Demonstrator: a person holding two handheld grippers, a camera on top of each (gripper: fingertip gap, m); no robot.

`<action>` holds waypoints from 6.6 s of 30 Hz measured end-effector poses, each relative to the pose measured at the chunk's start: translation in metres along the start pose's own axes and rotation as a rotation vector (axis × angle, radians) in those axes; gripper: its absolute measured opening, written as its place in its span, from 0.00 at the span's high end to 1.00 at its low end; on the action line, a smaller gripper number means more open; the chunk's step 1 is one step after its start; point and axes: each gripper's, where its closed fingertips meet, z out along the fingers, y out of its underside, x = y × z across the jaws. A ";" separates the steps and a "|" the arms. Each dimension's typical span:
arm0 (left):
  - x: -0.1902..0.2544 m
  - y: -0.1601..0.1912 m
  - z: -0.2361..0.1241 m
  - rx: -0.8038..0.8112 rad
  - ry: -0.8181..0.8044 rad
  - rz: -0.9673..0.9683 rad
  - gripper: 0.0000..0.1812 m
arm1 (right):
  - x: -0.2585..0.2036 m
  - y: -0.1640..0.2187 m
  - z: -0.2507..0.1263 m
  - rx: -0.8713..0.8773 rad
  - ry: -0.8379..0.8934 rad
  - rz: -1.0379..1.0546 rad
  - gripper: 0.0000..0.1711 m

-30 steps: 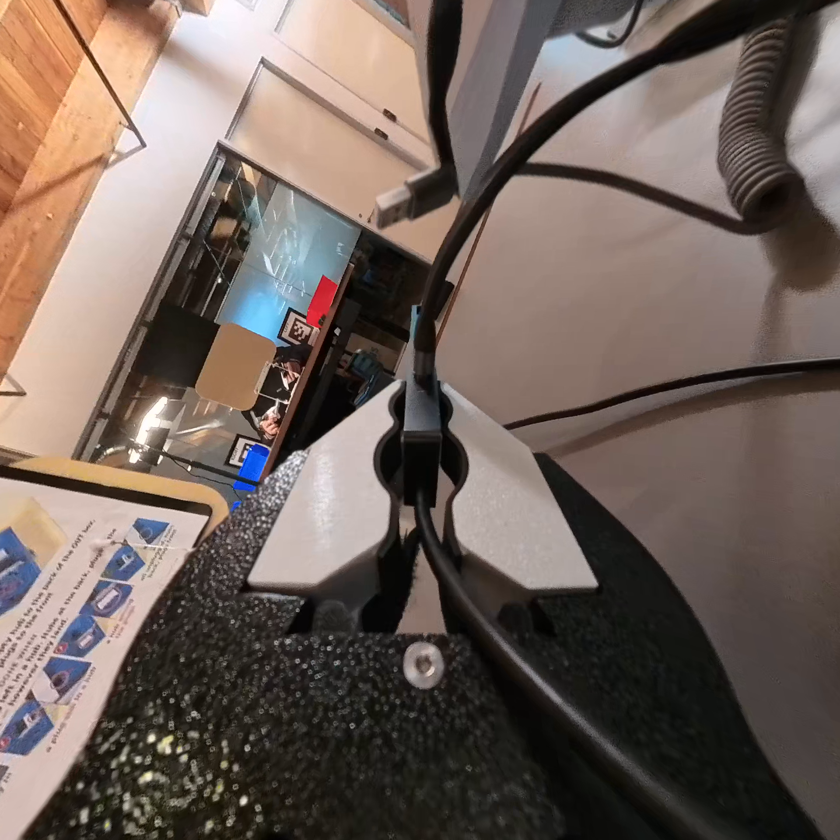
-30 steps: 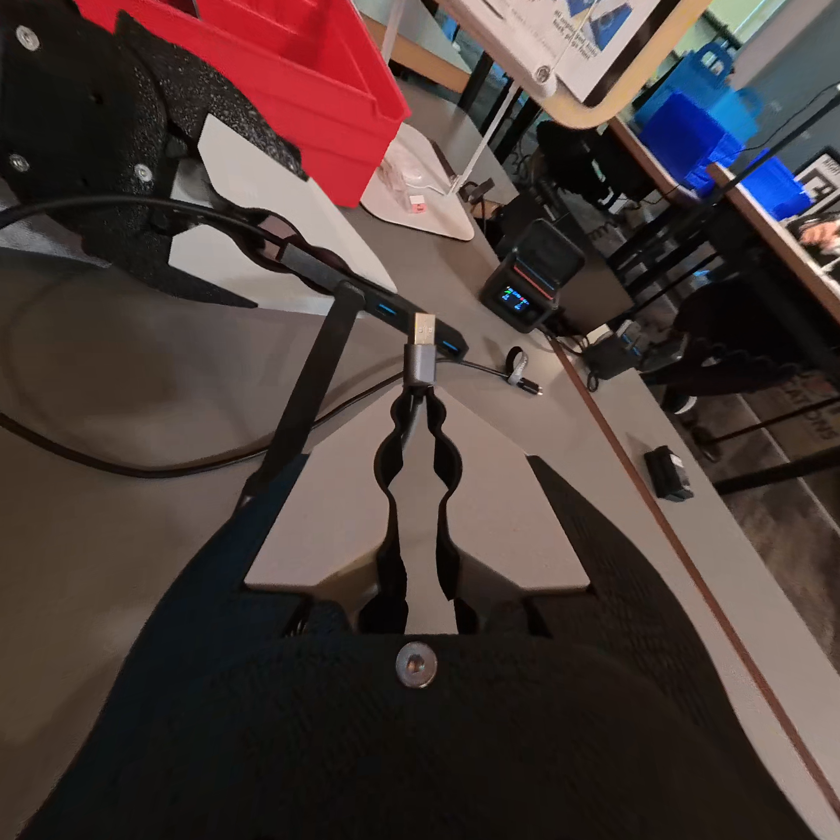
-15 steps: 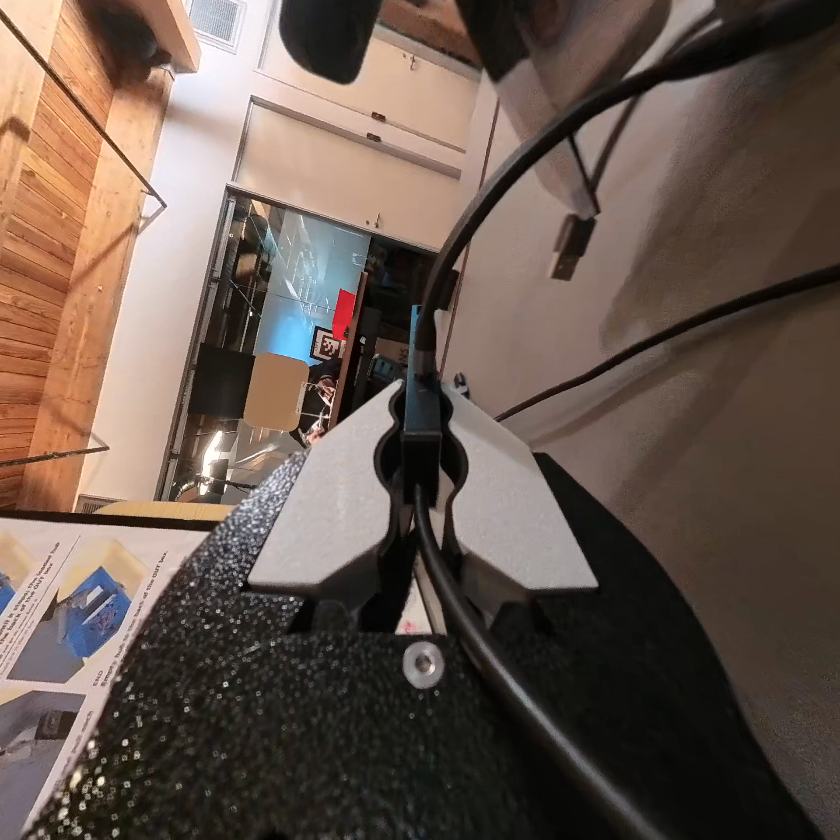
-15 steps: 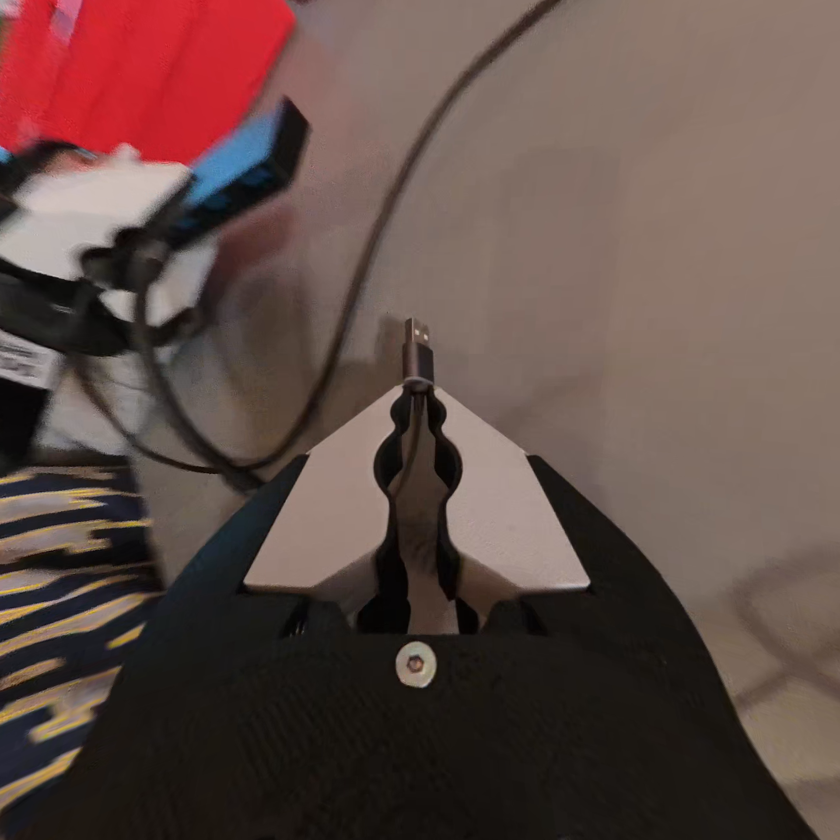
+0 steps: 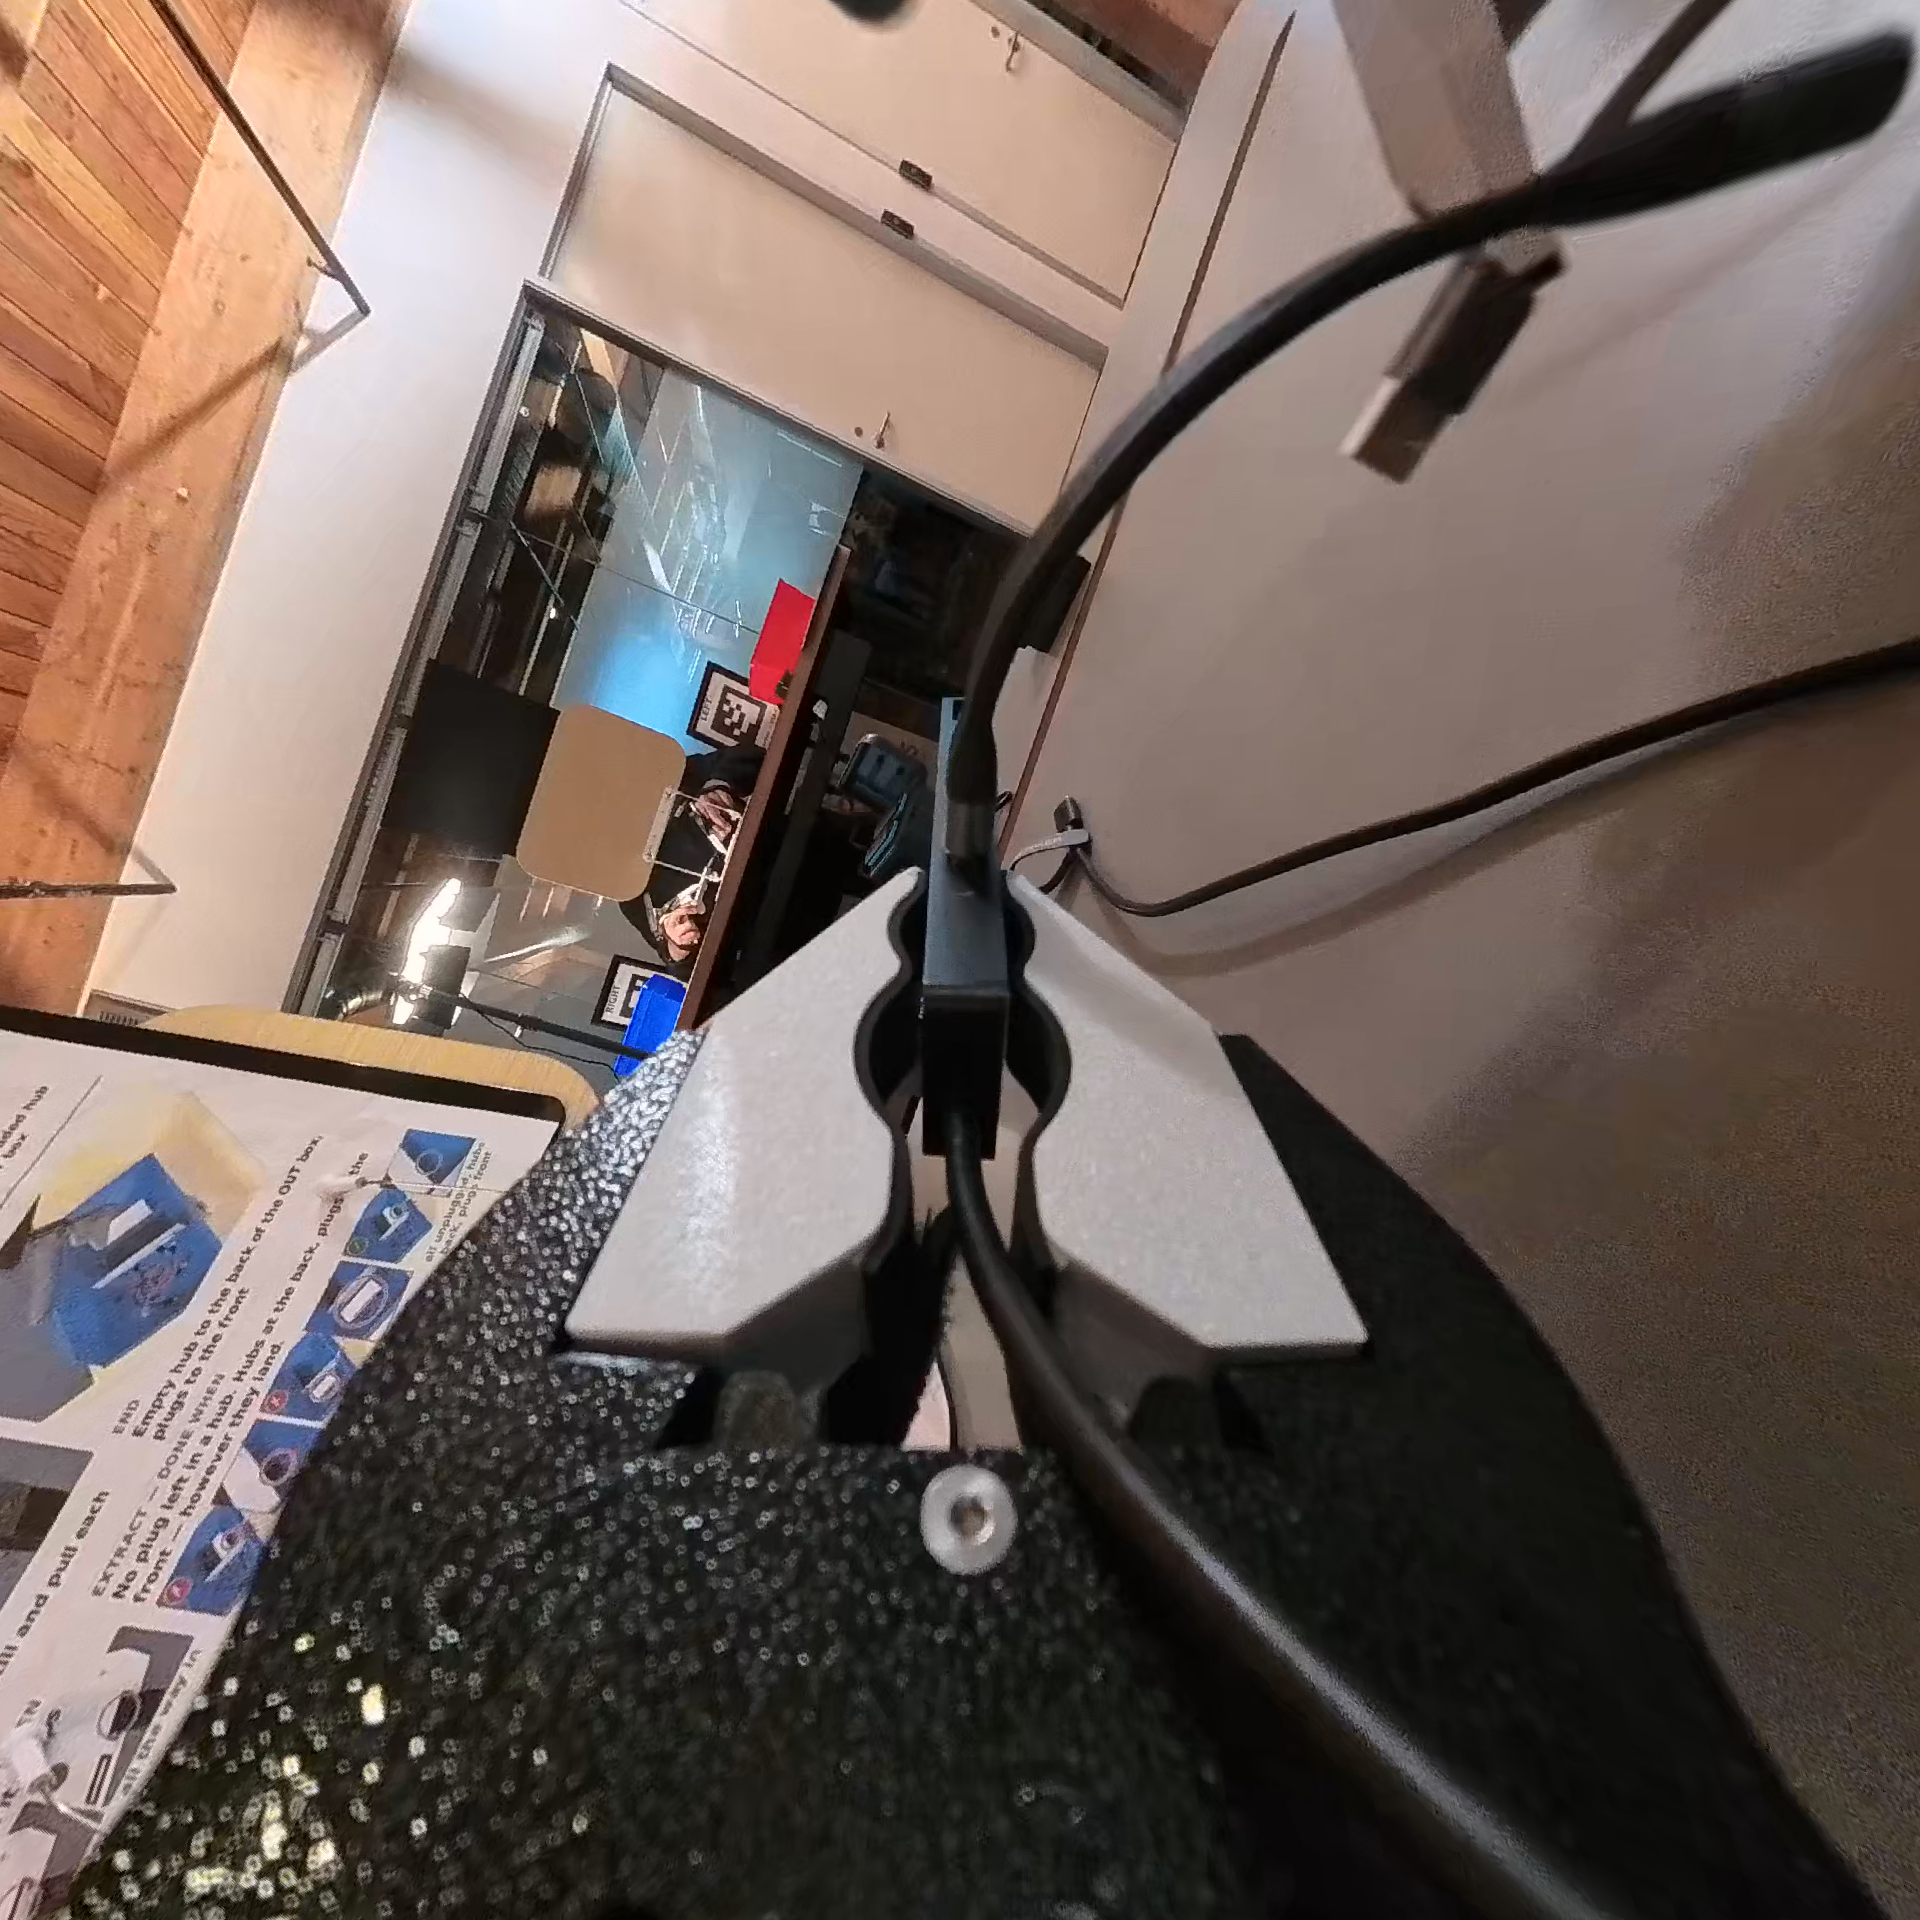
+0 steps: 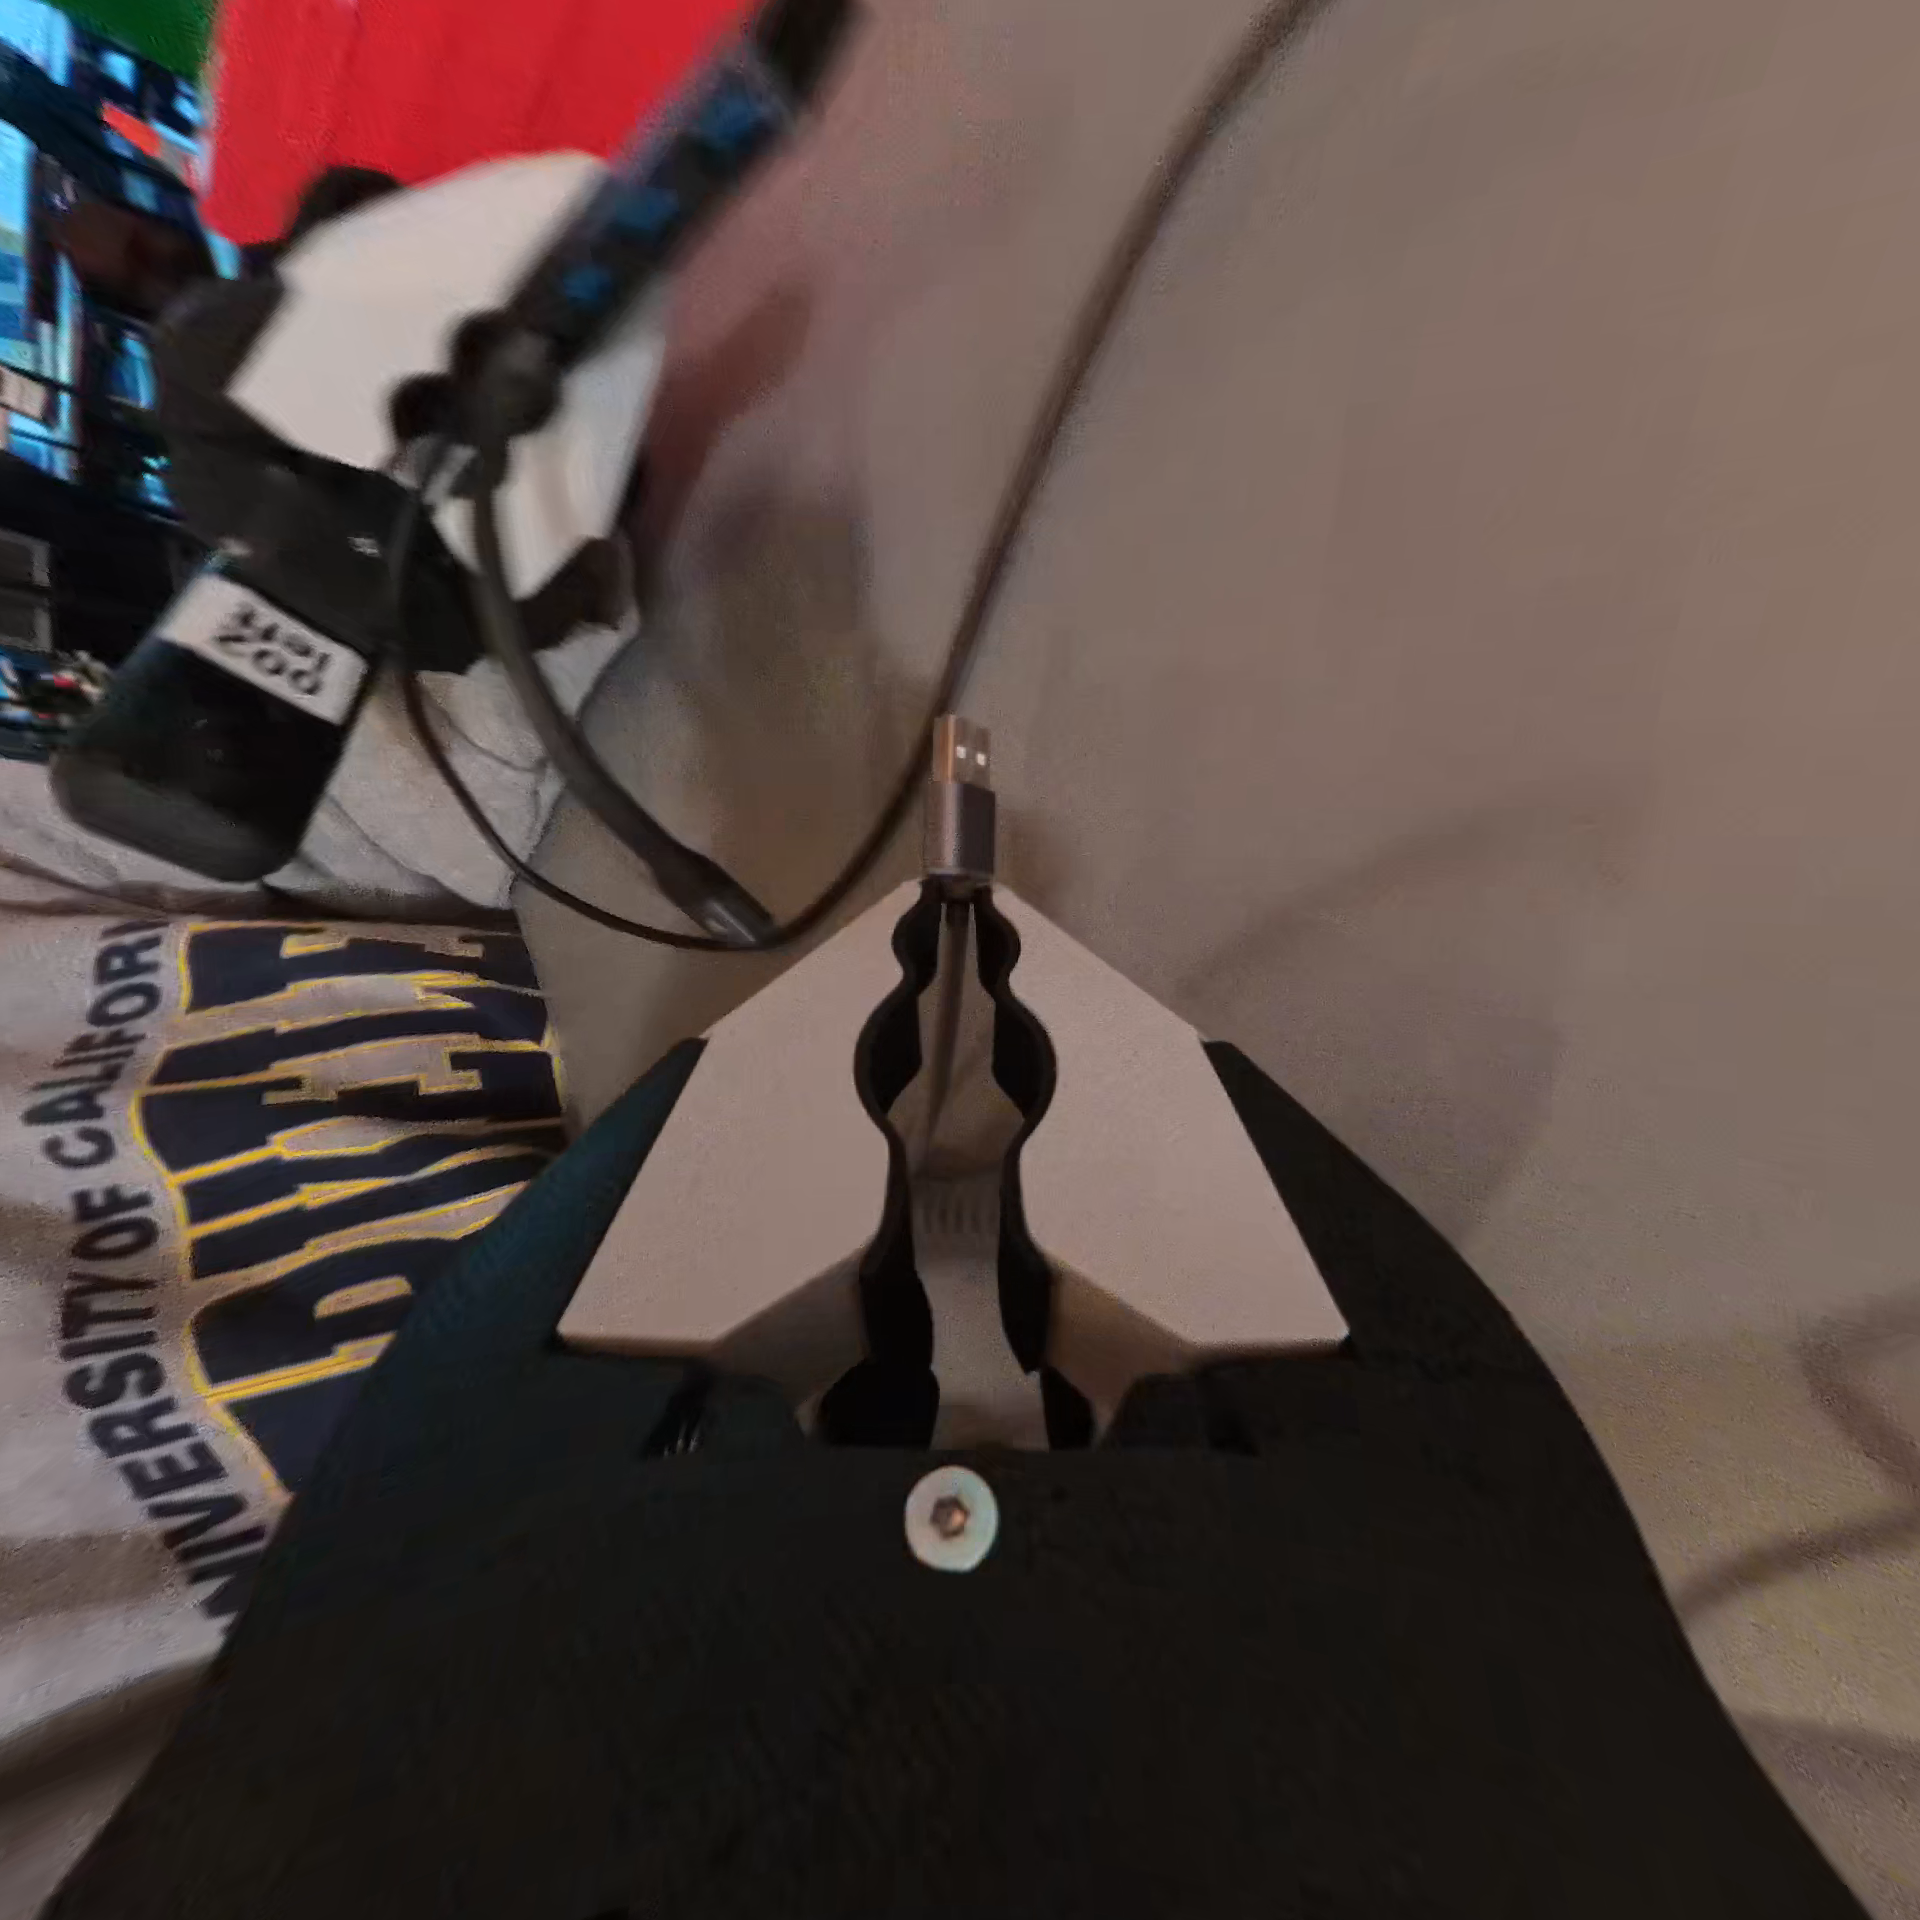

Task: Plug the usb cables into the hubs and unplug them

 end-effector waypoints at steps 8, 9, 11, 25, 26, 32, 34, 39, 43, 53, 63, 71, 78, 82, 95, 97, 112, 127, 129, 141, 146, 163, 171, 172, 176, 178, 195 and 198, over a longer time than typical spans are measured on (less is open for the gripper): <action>0.003 -0.002 -0.001 0.001 0.011 0.001 0.95 | 0.048 0.014 -0.007 -0.193 0.291 -0.096 0.87; 0.003 -0.001 -0.001 -0.001 0.013 -0.002 0.95 | 0.051 0.012 -0.010 -0.187 0.350 -0.117 0.84; 0.003 -0.001 -0.001 -0.003 0.014 -0.006 0.96 | 0.051 0.009 -0.015 -0.137 0.450 -0.145 0.81; 0.012 -0.003 0.001 -0.001 0.047 -0.005 0.96 | 0.013 0.060 -0.003 0.209 0.594 -0.043 0.78; 0.012 -0.003 0.001 -0.002 0.047 -0.004 0.96 | 0.012 0.061 -0.008 0.220 0.635 -0.056 0.78; 0.013 -0.003 0.001 -0.002 0.048 -0.008 0.96 | 0.009 0.068 -0.039 0.211 0.693 -0.148 0.77; 0.014 -0.003 0.002 -0.001 0.053 -0.006 0.96 | -0.005 0.072 -0.034 0.071 0.645 -0.357 0.73; 0.015 -0.004 0.002 -0.001 0.056 -0.001 0.96 | 0.010 0.076 -0.050 -0.307 0.766 -0.649 0.63; 0.017 -0.003 0.004 -0.005 0.060 -0.002 0.96 | 0.037 0.078 -0.052 -0.601 0.809 -0.857 0.66; 0.018 -0.003 0.007 -0.003 0.063 0.014 0.96 | 0.043 0.087 -0.035 -0.815 0.555 -0.823 0.93; 0.016 -0.005 0.011 0.004 0.056 0.011 0.96 | -0.072 0.084 -0.090 -0.849 0.233 -0.565 0.93; 0.016 -0.004 0.014 0.001 0.058 0.009 0.96 | -0.116 0.077 -0.121 -1.000 0.186 -0.409 0.93; 0.016 -0.004 0.015 0.000 0.060 0.013 0.96 | -0.036 0.068 -0.087 -1.022 0.271 -0.314 0.92; 0.017 -0.004 0.016 0.000 0.066 0.014 0.96 | 0.019 0.042 -0.074 -0.899 0.429 -0.253 0.92; 0.019 -0.005 0.017 0.002 0.076 0.018 0.96 | 0.027 0.062 -0.090 -0.773 0.656 -0.764 0.77; 0.019 -0.004 0.016 0.002 0.077 0.017 0.96 | 0.023 0.085 -0.089 -0.899 0.654 -1.028 0.78; 0.023 -0.005 0.012 -0.003 0.092 0.034 0.96 | 0.034 0.128 -0.060 -1.213 0.407 -2.095 0.76; 0.021 -0.003 0.007 -0.011 0.089 0.047 0.96 | -0.012 0.070 -0.010 -0.485 0.477 -1.115 0.94; 0.020 -0.003 0.006 -0.011 0.087 0.057 0.96 | -0.010 0.059 -0.008 -0.398 0.487 -0.990 0.94; 0.028 -0.005 0.002 -0.014 0.098 0.233 0.95 | 0.029 0.017 0.002 -0.107 0.551 -0.345 0.94; 0.029 -0.002 0.003 -0.018 0.109 0.215 0.95 | 0.045 0.000 0.015 -0.055 0.571 -0.245 0.94; 0.035 0.000 0.007 -0.027 0.153 0.206 0.96 | 0.035 0.005 0.021 -0.143 0.375 -0.654 0.77; 0.035 0.000 0.008 -0.028 0.160 0.208 0.96 | 0.022 0.018 0.007 -0.221 0.201 -0.731 0.79; 0.035 0.000 0.008 -0.027 0.160 0.207 0.95 | 0.023 0.018 0.006 -0.229 0.206 -0.727 0.78; 0.037 0.000 0.009 -0.026 0.167 0.207 0.96 | 0.027 0.022 -0.004 -0.281 0.345 -0.700 0.77; 0.037 -0.001 0.008 -0.025 0.168 0.208 0.95 | 0.031 0.027 -0.016 -0.332 0.474 -0.743 0.78; 0.042 -0.003 0.005 -0.016 0.176 0.202 0.95 | 0.060 0.078 -0.062 -1.117 0.396 -1.512 0.80; 0.044 -0.004 0.004 -0.017 0.179 0.209 0.95 | 0.059 0.072 -0.055 -1.062 0.339 -1.527 0.80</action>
